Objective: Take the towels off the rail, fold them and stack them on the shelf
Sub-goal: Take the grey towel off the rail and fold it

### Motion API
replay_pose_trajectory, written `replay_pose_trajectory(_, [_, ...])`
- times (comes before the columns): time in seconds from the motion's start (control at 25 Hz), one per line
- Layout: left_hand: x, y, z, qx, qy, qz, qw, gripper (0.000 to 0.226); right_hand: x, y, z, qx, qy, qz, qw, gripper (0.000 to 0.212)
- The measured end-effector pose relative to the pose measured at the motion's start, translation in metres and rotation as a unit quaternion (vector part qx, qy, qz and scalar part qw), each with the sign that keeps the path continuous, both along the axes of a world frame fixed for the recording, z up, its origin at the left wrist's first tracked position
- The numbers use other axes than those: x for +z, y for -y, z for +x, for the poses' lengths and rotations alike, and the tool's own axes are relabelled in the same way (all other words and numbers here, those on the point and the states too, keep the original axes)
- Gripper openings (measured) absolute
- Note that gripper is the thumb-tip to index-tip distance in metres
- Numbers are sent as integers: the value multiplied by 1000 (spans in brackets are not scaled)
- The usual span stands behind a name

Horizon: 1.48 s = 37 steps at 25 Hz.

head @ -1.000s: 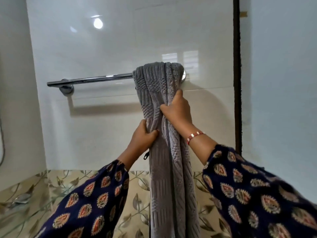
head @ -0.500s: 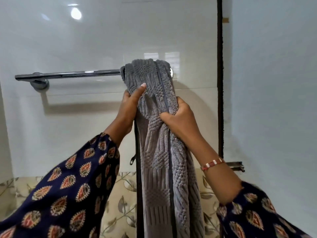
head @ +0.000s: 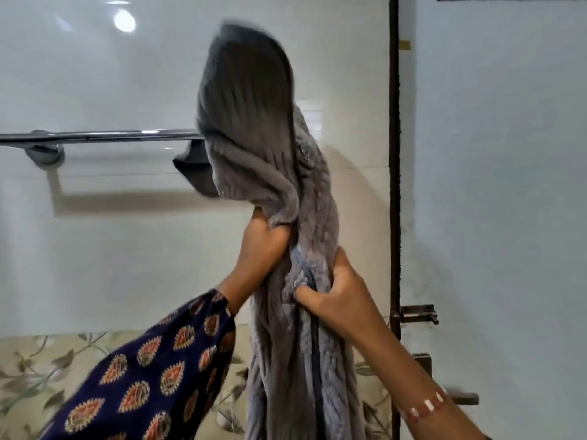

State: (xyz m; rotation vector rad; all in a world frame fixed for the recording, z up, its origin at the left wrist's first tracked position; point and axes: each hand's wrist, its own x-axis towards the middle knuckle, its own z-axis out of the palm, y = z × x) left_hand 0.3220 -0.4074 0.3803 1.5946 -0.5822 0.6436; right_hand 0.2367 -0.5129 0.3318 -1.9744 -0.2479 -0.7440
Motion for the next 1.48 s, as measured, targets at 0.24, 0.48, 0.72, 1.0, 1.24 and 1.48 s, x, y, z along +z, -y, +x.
replay_pose_trajectory(0.24, [-108, -14, 116, -2, -201, 52, 978, 58, 65, -15, -7, -155, 162, -188, 956, 110])
replay_pose_trajectory(0.48, [-64, -9, -70, -12, -140, 204, 969, 19, 45, -11, 20, -182, 82, -298, 933, 26])
replay_pose_trajectory(0.72, [-78, -33, -72, -103, -301, 194, 928, 13, -28, 72, 19, -193, -138, -141, 961, 25])
replay_pose_trajectory(1.0, [-96, -2, -64, -208, -388, 27, 898, 35, -93, 131, -30, -63, -470, -134, 870, 29])
replay_pose_trajectory(1.24, [-100, 34, -63, -180, -294, 134, 929, 25, -84, 149, -81, -37, -522, -247, 816, 6])
replay_pose_trajectory(1.48, [-94, 74, -89, -227, -89, 366, 898, 30, -55, 129, -77, 115, -160, -26, 980, 49])
